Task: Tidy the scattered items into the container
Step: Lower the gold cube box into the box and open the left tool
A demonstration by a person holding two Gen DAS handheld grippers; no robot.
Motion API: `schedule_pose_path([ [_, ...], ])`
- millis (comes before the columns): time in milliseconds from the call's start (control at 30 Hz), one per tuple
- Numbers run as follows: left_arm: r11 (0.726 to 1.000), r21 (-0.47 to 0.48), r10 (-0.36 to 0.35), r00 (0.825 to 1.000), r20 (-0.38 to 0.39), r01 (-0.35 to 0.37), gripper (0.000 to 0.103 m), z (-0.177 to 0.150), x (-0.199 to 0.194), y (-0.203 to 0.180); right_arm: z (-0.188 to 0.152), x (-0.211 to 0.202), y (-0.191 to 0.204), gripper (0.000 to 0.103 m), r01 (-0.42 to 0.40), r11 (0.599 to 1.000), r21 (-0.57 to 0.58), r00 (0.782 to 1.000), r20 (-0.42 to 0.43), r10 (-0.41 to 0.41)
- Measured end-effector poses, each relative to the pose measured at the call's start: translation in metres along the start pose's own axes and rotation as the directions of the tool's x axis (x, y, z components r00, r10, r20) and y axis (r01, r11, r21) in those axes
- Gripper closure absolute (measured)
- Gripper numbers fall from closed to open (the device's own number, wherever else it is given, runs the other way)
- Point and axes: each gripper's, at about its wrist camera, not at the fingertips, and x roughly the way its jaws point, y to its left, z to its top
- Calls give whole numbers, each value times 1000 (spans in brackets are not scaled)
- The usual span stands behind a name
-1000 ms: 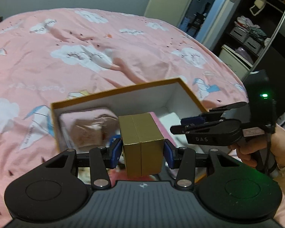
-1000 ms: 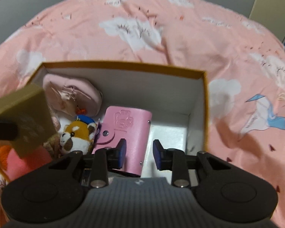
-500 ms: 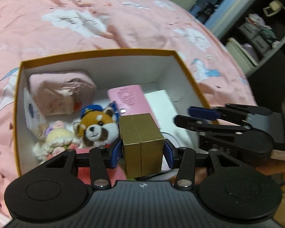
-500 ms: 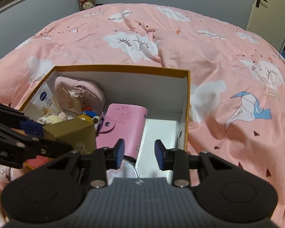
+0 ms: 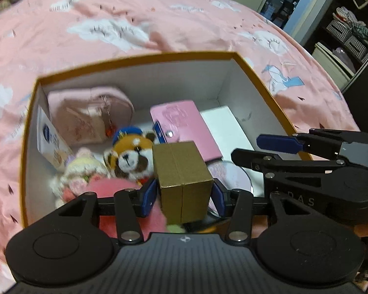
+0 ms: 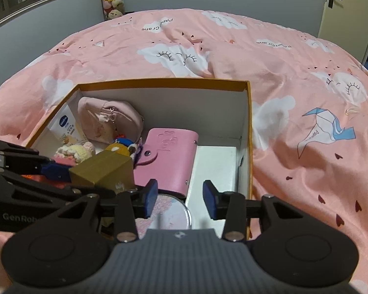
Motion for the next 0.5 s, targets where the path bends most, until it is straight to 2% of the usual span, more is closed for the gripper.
schedule_pose_path([
  [133, 998, -37, -52, 999, -15, 51, 47, -2, -7, 10, -4, -5, -1, 55, 7, 1000, 15, 1000, 17, -7],
  [300, 994, -39, -102, 994, 23, 103, 48, -3, -29, 12, -11, -11, -1, 54, 6, 999, 33, 999, 32, -7],
  [400, 994, -37, -99, 994, 45, 101, 62, 0, -33, 13, -15, -14, -1, 54, 4, 999, 49, 999, 43, -6],
  [500, 994, -36, -103, 995, 17, 104, 65, 1, -23, 13, -17, -15, 0, 54, 3, 998, 60, 999, 50, -6],
])
